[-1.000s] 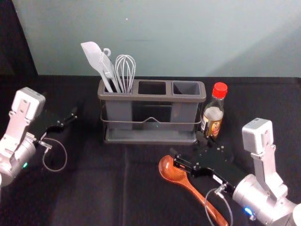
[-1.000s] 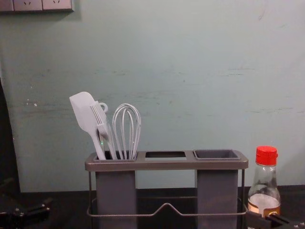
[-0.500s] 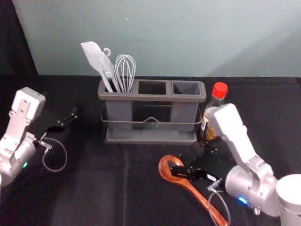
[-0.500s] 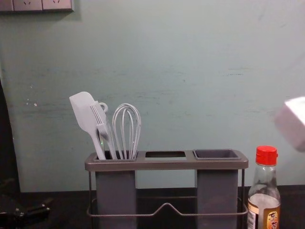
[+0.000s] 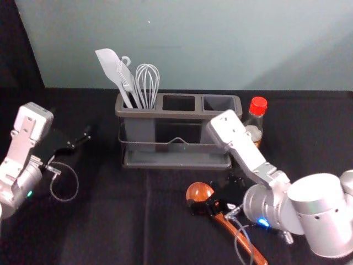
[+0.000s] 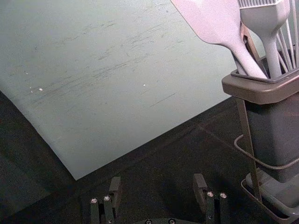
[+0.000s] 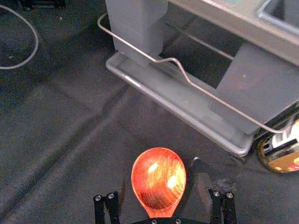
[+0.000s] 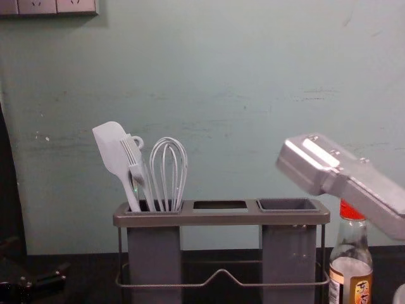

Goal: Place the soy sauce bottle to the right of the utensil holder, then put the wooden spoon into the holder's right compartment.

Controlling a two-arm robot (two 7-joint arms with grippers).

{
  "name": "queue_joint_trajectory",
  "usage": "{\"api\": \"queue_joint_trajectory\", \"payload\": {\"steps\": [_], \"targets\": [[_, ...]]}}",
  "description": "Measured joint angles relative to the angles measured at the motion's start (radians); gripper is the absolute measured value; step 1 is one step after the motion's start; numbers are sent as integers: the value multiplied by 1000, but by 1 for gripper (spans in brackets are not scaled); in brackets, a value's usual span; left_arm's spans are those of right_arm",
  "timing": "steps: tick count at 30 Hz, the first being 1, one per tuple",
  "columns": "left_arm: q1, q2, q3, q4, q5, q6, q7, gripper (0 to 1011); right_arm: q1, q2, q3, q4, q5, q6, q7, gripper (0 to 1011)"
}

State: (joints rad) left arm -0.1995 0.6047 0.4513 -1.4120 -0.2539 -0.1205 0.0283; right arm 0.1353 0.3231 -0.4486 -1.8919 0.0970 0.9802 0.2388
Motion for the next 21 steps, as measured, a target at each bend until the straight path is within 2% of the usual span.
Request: {"api": "queue_joint_trajectory", "payload": {"steps": [3,6,21], "targets": [[0,0,0,0,0,0,0,1000,13,-16,-10,18,-9,30,1,1000],[0,0,0,0,0,0,0,1000,16,-22,-13,28,-15,34,4,1000],[0,0,0,0,0,0,0,1000,22,-47,-10,82,-44,17,28,1000]]}}
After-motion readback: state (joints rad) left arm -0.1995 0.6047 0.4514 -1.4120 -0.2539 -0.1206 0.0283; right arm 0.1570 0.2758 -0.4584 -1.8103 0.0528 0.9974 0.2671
